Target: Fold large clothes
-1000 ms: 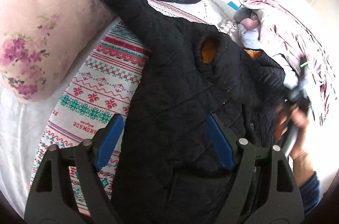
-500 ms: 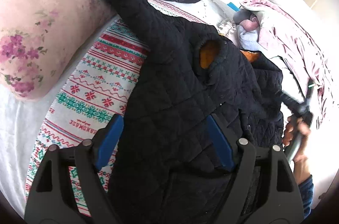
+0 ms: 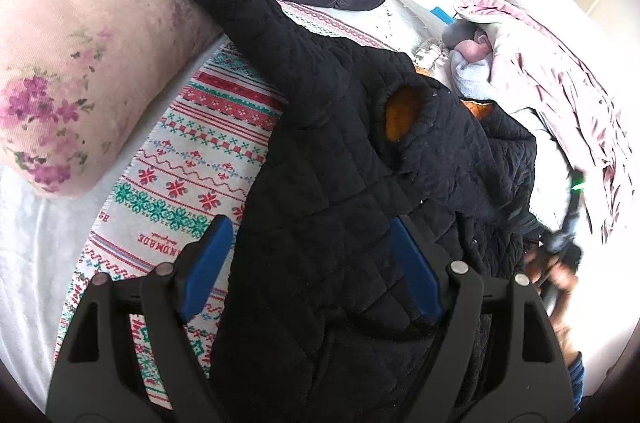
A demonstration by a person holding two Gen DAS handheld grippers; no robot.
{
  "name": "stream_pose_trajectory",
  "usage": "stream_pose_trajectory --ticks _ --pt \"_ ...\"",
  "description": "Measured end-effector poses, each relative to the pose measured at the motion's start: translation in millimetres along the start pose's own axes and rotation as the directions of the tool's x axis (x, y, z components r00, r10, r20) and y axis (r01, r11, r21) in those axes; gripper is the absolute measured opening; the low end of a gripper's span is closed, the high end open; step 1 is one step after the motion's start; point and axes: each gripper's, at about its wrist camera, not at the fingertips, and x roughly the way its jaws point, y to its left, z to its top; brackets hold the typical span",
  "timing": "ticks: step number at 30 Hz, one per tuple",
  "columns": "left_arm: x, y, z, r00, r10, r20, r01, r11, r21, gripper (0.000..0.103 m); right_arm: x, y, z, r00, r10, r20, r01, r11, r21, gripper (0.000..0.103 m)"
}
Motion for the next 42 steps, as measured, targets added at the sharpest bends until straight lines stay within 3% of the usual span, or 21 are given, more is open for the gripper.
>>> stream_pose_trajectory --ticks 2,5,8,11,13,15,18,20,22,25,27,29,30,32,35,38,42 --pt "-3 0 1 1.0 -0.002 0.009 0.002 1.0 0.002 0.081 6 9 -5 0.998 -0.055 0.038 0.057 0.997 -0.043 0.065" --pt "-11 6 6 0.999 0.014 0.043 -0.014 1.0 -0.002 0.081 -14 8 -1 0.999 -0.043 -0.002 0.043 0.999 0.003 0.065" --pt "-24 17 14 0.995 0.037 0.089 -0.035 0.999 -0.02 0.081 -56 7 -21 0.998 0.032 0.054 -0.031 0.999 -0.008 0.065" --pt "-39 34 26 0.99 0.027 0.136 -0.017 0.997 -0.071 0.081 -89 -12 -69 0.997 0.063 0.032 -0.064 0.998 0.022 0.066" --pt "-50 45 37 0.983 0.03 0.18 -0.008 0.993 -0.119 0.081 -108 -31 -100 0.989 0.143 0.028 -0.144 0.988 0.059 0.066" --pt "-59 55 55 0.976 0.045 0.212 -0.009 0.985 -0.17 0.081 -128 -59 -128 0.978 0.191 0.081 -0.199 0.975 0.095 0.069" --pt "-72 66 86 0.966 0.09 0.244 -0.035 0.974 -0.223 0.081 -142 -80 -142 0.963 0.216 0.161 -0.242 0.957 0.159 0.072" --pt "-79 74 107 0.955 0.146 0.258 -0.072 0.959 -0.276 0.081 -157 -89 -141 0.966 0.197 0.167 -0.219 0.967 0.13 0.072" --pt "-79 91 133 0.947 0.19 0.258 -0.085 0.926 -0.368 0.081 -168 -100 -142 0.955 0.201 0.217 -0.229 0.967 0.114 0.072" --pt "-55 109 166 0.957 0.204 0.208 -0.097 0.897 -0.431 0.081 -173 -119 -148 0.934 0.254 0.252 -0.3 0.939 0.167 0.072" --pt "-34 119 183 0.96 0.221 0.17 -0.121 0.881 -0.458 0.081 -168 -127 -151 0.938 0.253 0.239 -0.298 0.939 0.173 0.072" --pt "-23 122 190 0.944 0.276 0.178 -0.161 0.862 -0.481 0.079 -162 -132 -152 0.947 0.229 0.226 -0.274 0.943 0.19 0.072" --pt "-20 119 193 0.934 0.296 0.2 -0.172 0.862 -0.476 0.072 -159 -137 -152 0.947 0.233 0.221 -0.28 0.936 0.212 0.072" --pt "-11 109 197 0.921 0.329 0.207 -0.214 0.874 -0.436 0.021 -157 -142 -153 0.939 0.265 0.22 -0.315 0.918 0.24 0.072" --pt "-13 103 197 0.921 0.291 0.26 -0.158 0.888 -0.432 0.017 -158 -146 -153 0.929 0.291 0.231 -0.346 0.903 0.255 0.072" --pt "-28 77 193 0.9 0.244 0.361 -0.091 0.916 -0.391 0.016 -164 -146 -153 0.926 0.28 0.251 -0.342 0.907 0.248 0.072" --pt "-53 1 183 0.872 0.109 0.476 -0.006 0.977 -0.212 0.016 -167 -147 -154 0.919 0.29 0.265 -0.357 0.9 0.252 0.072"
